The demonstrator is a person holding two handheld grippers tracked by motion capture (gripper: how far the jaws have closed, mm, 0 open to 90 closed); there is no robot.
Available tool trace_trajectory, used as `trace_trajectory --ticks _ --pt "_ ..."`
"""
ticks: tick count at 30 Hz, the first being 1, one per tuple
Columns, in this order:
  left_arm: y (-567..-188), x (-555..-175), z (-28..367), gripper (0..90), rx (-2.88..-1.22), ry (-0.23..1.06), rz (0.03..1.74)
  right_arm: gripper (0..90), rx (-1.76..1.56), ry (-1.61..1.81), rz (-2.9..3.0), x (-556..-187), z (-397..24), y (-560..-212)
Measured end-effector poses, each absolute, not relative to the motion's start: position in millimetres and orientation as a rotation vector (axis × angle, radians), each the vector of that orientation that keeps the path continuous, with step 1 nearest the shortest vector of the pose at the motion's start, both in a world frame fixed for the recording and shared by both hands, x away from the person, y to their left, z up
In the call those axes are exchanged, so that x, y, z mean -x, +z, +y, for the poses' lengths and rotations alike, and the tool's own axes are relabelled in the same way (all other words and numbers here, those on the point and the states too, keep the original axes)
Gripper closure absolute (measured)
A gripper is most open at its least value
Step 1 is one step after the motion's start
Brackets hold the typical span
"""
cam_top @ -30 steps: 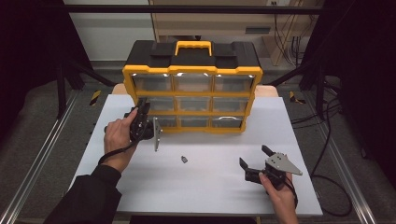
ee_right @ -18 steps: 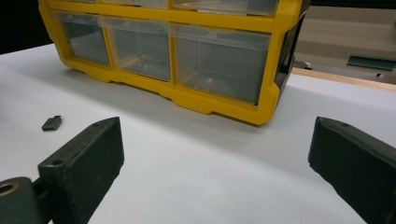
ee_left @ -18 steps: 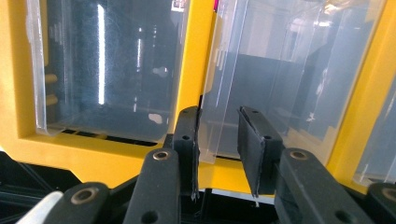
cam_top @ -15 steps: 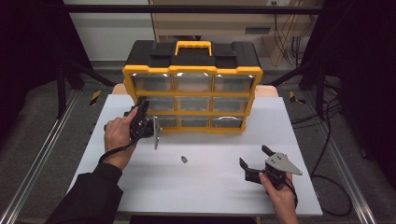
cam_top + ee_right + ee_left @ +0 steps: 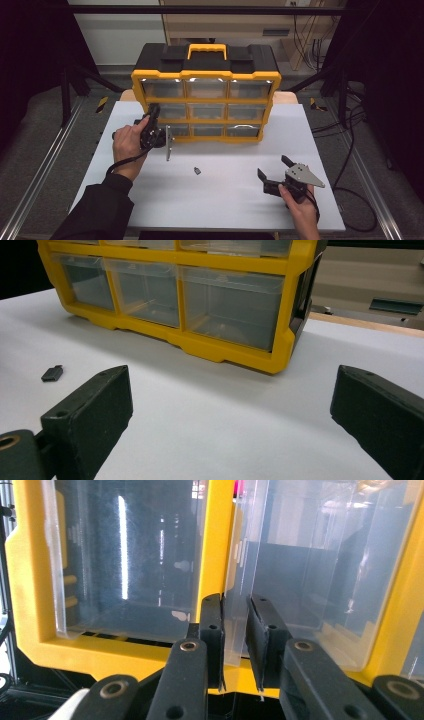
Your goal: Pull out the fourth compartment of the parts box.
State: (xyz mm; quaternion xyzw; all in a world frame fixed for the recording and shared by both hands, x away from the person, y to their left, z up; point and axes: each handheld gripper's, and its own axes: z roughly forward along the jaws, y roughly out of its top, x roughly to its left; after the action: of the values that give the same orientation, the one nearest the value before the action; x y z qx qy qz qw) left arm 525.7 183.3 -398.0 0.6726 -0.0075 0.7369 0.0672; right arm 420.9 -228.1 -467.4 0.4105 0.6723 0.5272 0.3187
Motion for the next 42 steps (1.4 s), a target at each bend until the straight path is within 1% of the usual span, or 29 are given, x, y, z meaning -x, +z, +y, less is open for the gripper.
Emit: trace_trajectory --ticks 12,42 --pt "-399.4 -518.2 185.0 80.0 -2.013 2.205 -0.021 3.6 -1.077 1.385 1.765 -420.9 -228.1 -467.2" --pt "-402.5 -490.3 187.0 79.2 -1.967 2.194 -0.013 2.8 -1.068 1.392 1.765 -420.1 -227.0 -466.2"
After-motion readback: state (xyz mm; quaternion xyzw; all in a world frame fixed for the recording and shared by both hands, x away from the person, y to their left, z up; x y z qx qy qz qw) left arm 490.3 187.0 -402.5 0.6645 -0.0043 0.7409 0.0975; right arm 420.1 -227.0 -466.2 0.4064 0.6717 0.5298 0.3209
